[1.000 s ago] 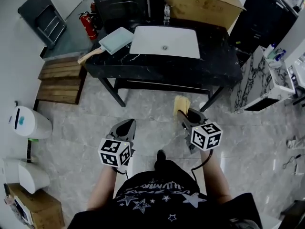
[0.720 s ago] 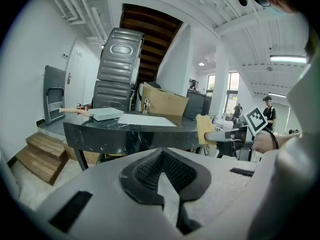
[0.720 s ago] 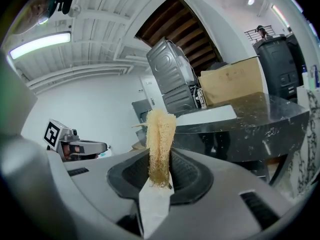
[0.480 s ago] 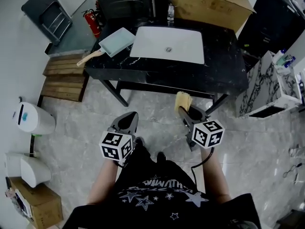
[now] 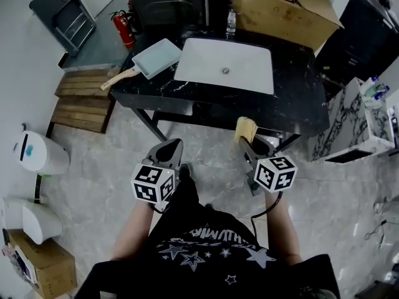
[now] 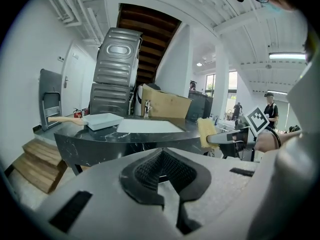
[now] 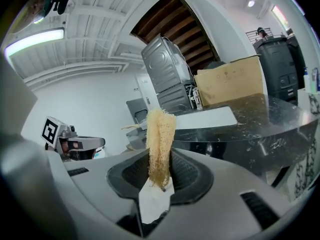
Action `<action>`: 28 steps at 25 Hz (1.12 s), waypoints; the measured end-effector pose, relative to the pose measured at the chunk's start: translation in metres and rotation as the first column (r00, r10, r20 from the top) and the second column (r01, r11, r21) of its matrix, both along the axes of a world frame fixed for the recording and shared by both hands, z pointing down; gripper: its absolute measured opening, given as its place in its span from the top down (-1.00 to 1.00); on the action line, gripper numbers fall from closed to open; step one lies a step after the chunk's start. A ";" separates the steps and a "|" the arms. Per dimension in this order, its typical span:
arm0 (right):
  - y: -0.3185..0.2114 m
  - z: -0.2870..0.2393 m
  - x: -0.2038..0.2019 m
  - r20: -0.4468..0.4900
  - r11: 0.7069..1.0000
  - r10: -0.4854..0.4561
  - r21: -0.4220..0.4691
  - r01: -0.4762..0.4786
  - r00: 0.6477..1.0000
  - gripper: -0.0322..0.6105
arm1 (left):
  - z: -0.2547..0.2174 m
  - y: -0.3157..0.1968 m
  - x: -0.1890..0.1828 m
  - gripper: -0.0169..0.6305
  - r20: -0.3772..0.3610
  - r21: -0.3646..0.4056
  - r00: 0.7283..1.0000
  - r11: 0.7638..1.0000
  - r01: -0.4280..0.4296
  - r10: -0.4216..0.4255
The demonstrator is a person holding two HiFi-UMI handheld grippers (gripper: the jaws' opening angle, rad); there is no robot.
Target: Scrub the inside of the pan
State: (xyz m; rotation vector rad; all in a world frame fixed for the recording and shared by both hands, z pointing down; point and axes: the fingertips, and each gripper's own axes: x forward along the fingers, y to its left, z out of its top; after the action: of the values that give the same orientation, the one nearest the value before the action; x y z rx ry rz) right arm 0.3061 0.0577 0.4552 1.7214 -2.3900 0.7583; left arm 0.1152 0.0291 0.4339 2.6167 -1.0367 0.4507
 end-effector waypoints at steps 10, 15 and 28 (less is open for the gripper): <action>-0.089 -0.003 -0.023 -0.029 1.000 -0.011 -0.015 0.011 1.000 0.61 | -0.001 -0.076 -0.027 0.92 -0.018 -0.008 1.000 1.000 0.002 -0.002; -0.141 -0.011 -0.042 -0.033 0.999 -0.015 -0.031 0.013 0.999 0.61 | -0.011 -0.128 -0.039 0.92 0.000 0.000 0.999 0.999 -0.033 0.033; -0.267 -0.014 -0.111 -0.052 0.988 -0.091 -0.131 0.083 0.994 0.61 | -0.015 -0.251 -0.102 0.43 -0.058 -0.062 0.998 0.998 -0.019 0.015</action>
State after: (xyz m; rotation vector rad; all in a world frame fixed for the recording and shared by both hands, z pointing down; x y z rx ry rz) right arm 0.1951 -0.2097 0.4408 1.5574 -2.3062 0.8191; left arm 0.0137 -0.2222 0.4185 2.5690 -0.9675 0.4034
